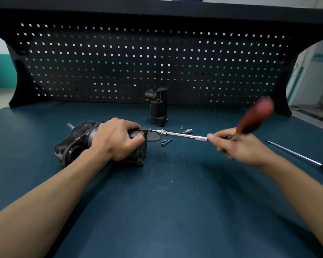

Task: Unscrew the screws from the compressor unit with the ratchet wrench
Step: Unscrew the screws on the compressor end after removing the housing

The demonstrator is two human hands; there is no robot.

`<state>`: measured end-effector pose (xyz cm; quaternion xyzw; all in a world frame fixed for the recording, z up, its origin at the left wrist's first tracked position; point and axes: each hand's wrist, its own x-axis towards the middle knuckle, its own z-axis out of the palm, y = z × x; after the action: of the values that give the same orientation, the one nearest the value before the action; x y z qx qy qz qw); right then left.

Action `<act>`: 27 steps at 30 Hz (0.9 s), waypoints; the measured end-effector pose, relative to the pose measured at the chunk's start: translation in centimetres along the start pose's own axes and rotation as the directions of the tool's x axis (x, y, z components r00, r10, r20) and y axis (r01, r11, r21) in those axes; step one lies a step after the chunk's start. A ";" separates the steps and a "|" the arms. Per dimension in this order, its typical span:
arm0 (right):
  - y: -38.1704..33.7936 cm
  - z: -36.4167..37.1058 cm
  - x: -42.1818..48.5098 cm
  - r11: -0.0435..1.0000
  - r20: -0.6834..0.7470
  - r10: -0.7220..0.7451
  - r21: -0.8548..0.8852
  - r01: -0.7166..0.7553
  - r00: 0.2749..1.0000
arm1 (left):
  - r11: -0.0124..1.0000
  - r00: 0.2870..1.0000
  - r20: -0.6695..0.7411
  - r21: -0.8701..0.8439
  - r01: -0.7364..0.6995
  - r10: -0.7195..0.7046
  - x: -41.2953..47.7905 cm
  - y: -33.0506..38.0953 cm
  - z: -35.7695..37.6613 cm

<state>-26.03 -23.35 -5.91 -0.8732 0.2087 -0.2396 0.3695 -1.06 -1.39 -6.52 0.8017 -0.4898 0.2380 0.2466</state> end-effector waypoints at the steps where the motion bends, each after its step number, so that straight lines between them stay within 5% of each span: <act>1: -0.1 0.2 -0.1 0.989 0.025 0.099 0.110 -0.102 0.995 | 1.000 1.000 -0.003 -0.004 -0.001 0.001 -0.1 0.0 0.0; 7: -1.3 0.1 -0.1 0.788 0.173 0.416 0.422 -0.449 0.893 | 1.000 1.000 -0.011 -0.011 0.005 -0.006 -0.1 0.2 -0.1; 19: -1.1 -0.4 0.2 0.459 0.465 0.418 0.634 -0.623 0.781 | 1.000 1.000 -0.011 0.003 0.005 -0.005 -0.3 0.2 -0.3; 24: -0.7 -0.3 0.3 0.521 0.434 0.423 0.601 -0.606 0.795 | 1.000 1.000 -0.012 -0.004 -0.002 0.002 -0.2 0.2 -0.2; 27: -0.6 -0.2 0.1 0.663 0.354 0.377 0.542 -0.517 0.856 | 1.000 1.000 0.024 -0.016 0.016 -0.015 0.1 0.0 -0.2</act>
<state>-25.97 -23.11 -5.30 -0.6437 0.2865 -0.1014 0.7023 -1.05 -1.37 -6.33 0.8062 -0.4884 0.2227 0.2489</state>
